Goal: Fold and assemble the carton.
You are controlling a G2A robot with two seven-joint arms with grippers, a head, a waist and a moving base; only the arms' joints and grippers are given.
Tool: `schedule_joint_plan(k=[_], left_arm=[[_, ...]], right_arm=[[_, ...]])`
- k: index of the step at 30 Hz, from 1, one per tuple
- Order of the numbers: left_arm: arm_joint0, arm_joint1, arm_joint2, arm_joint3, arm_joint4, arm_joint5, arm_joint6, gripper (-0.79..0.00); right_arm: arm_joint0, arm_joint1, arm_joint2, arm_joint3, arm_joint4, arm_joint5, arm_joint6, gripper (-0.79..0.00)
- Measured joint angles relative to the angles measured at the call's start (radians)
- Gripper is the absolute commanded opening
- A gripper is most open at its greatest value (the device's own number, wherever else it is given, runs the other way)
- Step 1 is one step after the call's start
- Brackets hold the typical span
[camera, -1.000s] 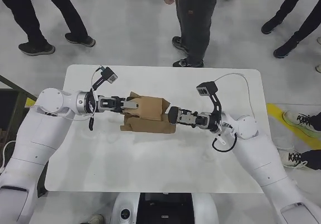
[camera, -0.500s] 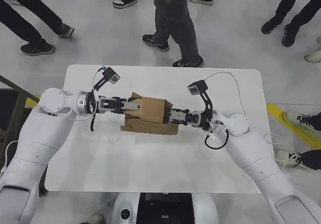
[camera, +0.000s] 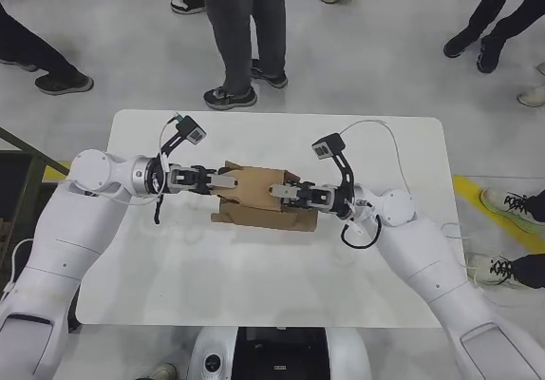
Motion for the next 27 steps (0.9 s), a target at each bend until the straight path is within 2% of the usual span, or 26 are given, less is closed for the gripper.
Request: schedule_joint_plan(k=[1,3,9,10,11,12,27], left_arm=[[0.0,-0.001,0.001,0.0,0.0,0.0,-0.001,-0.785],[-0.002,-0.002,0.002,-0.001,0.0,0.002,-0.002,-0.785],[-0.006,-0.006,0.006,-0.002,0.002,0.004,-0.005,-0.785],[-0.007,-0.006,0.007,-0.001,0.003,0.005,-0.005,-0.72],[-0.008,-0.007,0.008,0.0,0.004,0.006,-0.006,-0.274],[-0.009,-0.008,0.008,0.001,0.004,0.006,-0.007,0.0],[0.011,-0.014,-0.025,-0.023,-0.136,0.03,-0.045,0.0]], right_arm=[[0.001,-0.001,-0.001,0.003,-0.003,0.001,0.0,-0.65],[0.004,-0.003,-0.003,0.009,-0.014,0.003,-0.001,-0.776],[0.007,-0.007,-0.004,0.019,-0.027,0.006,-0.008,-0.785],[0.007,-0.007,-0.003,0.02,-0.028,0.006,-0.01,-0.785],[0.007,-0.008,-0.001,0.021,-0.029,0.007,-0.01,-0.785],[0.007,-0.008,0.001,0.021,-0.03,0.006,-0.01,-0.785],[0.003,-0.001,0.031,0.025,-0.171,0.026,-0.084,-0.785]])
